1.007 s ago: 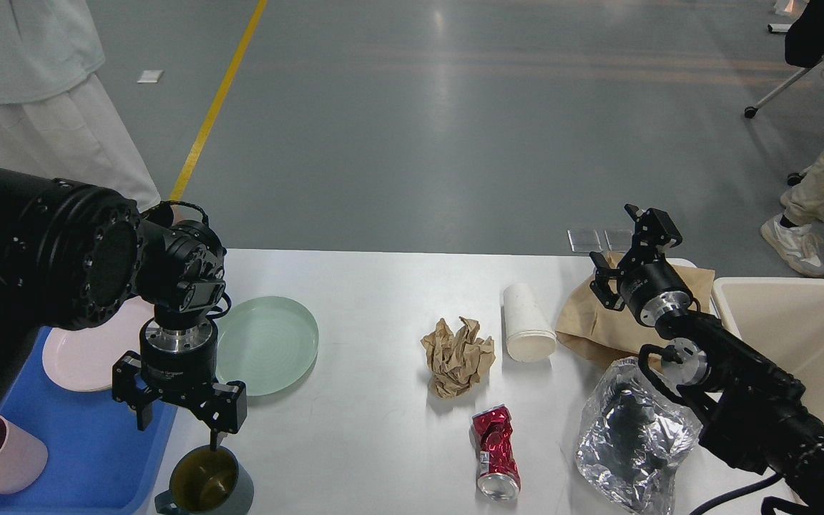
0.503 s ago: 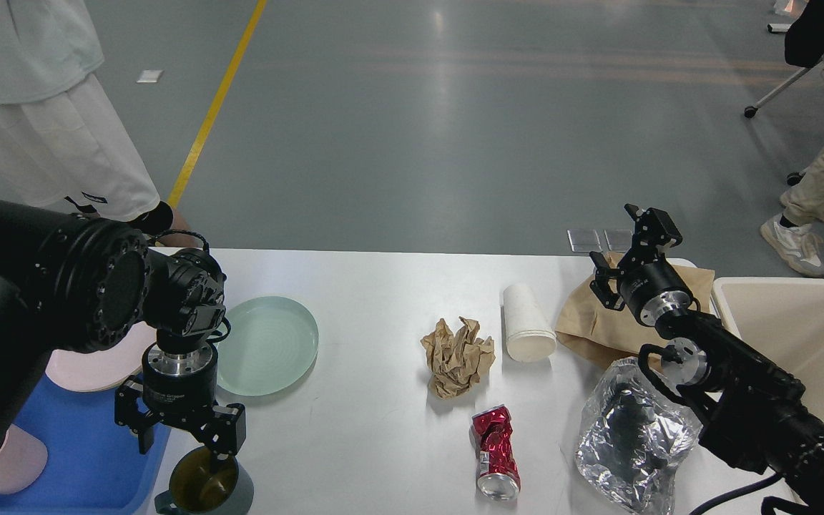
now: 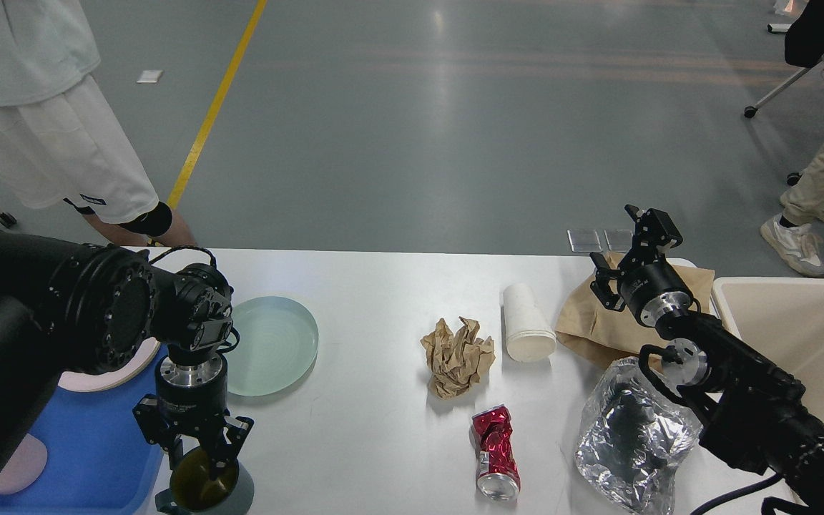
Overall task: Tidy desktop
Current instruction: 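Lower the left gripper and grasp the dark green mug, then carry the dark green mug onto the blue tray and release it, then move the left gripper to the pale green plate's edge and grasp it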
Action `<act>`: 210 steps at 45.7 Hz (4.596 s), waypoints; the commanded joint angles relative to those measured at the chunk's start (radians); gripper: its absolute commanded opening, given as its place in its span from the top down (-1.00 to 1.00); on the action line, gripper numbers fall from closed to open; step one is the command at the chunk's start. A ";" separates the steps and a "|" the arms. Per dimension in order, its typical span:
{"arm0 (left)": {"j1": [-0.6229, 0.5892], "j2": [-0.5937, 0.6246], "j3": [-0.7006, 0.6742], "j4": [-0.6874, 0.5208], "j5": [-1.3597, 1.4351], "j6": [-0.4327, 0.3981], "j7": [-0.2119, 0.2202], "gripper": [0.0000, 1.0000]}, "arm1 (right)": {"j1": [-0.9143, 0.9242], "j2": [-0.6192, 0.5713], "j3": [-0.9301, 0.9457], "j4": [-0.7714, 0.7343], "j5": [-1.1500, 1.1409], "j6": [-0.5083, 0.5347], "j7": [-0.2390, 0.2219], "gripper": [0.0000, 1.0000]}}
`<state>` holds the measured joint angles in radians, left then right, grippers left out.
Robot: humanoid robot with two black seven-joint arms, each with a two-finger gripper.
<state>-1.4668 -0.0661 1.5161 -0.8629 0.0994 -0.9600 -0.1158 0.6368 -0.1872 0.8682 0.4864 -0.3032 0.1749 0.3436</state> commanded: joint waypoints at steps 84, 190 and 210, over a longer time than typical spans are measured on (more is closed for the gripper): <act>0.005 0.506 0.029 0.070 0.003 0.000 -0.025 1.00 | 0.001 0.000 0.000 0.000 0.001 0.000 0.000 -1.00; -0.095 0.081 0.004 0.085 -0.155 0.191 -0.153 -0.62 | 0.001 0.000 0.000 0.001 0.001 0.000 0.000 -1.00; 0.060 0.130 -0.053 0.154 -0.248 0.276 0.053 -0.58 | 0.001 0.000 0.000 0.001 -0.001 0.000 0.000 -1.00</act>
<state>-1.4318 0.0422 1.4730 -0.7211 -0.1245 -0.7108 -0.1163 0.6383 -0.1871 0.8682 0.4877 -0.3029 0.1750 0.3436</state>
